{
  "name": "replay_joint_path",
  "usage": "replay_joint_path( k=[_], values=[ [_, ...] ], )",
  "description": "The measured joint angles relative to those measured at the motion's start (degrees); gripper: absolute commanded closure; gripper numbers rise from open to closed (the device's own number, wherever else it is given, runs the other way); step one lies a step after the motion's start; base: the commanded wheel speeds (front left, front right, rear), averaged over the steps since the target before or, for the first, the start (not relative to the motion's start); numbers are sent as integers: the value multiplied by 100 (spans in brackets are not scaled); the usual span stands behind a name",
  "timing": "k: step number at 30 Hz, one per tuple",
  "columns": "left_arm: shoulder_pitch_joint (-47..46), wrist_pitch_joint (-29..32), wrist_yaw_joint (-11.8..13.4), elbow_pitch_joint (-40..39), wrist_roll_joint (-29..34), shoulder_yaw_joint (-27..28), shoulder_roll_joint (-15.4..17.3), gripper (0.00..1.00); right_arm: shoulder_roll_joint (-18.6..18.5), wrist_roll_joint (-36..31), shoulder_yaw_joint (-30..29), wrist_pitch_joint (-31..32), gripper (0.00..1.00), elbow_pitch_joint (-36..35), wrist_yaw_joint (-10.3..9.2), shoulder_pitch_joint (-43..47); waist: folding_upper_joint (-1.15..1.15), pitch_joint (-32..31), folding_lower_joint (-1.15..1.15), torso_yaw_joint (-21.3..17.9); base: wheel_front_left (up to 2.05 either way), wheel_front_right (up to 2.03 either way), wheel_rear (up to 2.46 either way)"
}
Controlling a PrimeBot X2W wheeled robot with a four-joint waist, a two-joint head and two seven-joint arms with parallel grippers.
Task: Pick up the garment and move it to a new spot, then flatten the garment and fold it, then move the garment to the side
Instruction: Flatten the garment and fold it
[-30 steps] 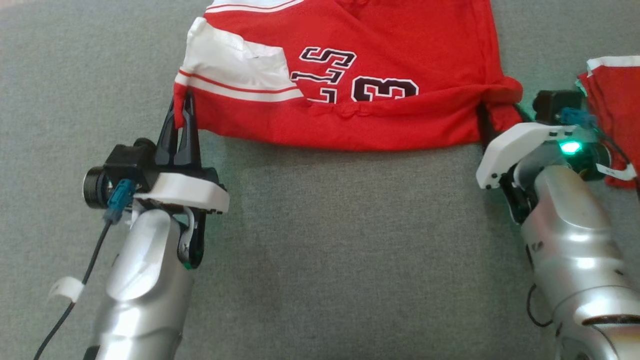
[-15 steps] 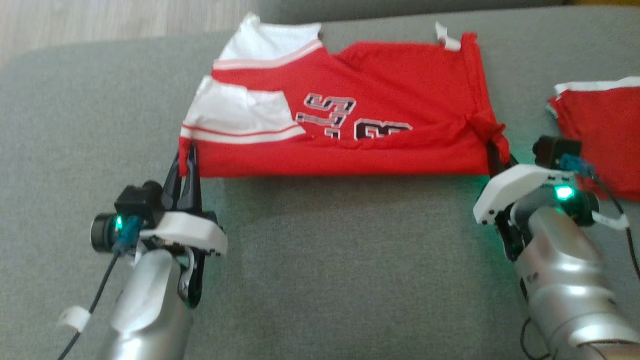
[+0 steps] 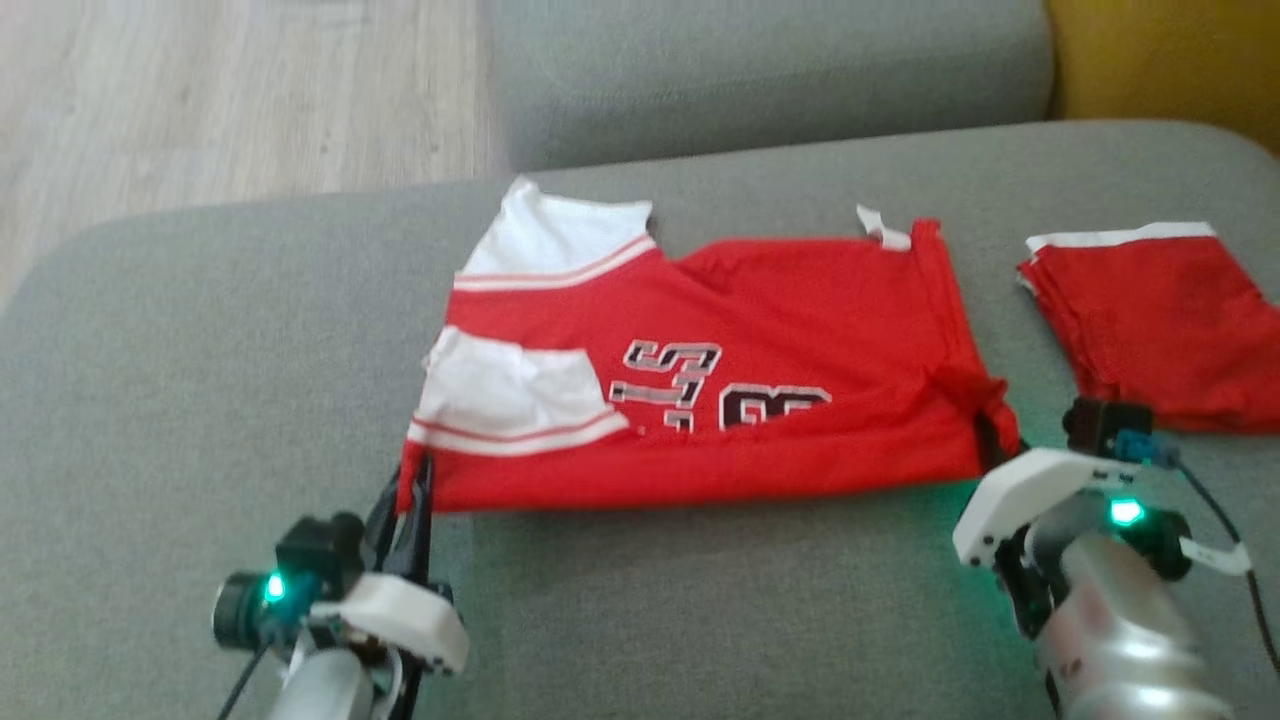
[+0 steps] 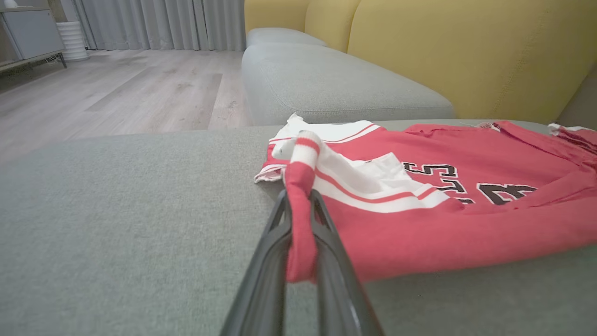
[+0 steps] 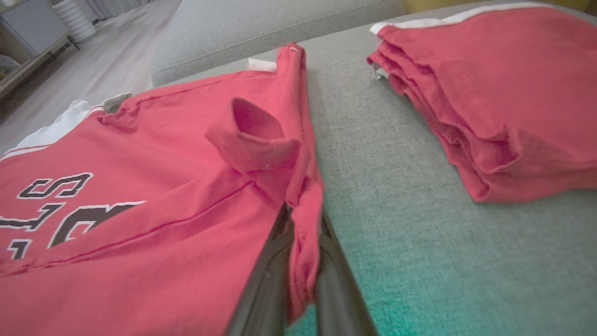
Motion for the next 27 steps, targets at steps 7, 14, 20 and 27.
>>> replay_joint_path(
  k=[7, 14, 20, 27],
  values=[
    [621, 342, 9, -634, -3, -120, 74, 100, 11, 333, 194, 381, 100, -989, 0, 762, 0, -150, 1, -72, 0, 0, 0],
    [755, 538, 146, -862, -5, -190, 74, 90, 67, 282, 36, 634, 100, -2104, 0, 1429, 0, 62, 1, -56, 0, 0, 0],
    [643, 428, 258, -806, -14, -186, 59, 0, 71, 315, -60, 571, 0, -2687, 0, 1564, 0, 243, 2, -63, 0, 0, 0],
    [388, 111, 404, -806, -124, -77, 9, 0, 73, 475, -205, -20, 0, -3129, 0, 1666, 0, 368, 2, -73, 0, 0, 0]
  ],
)
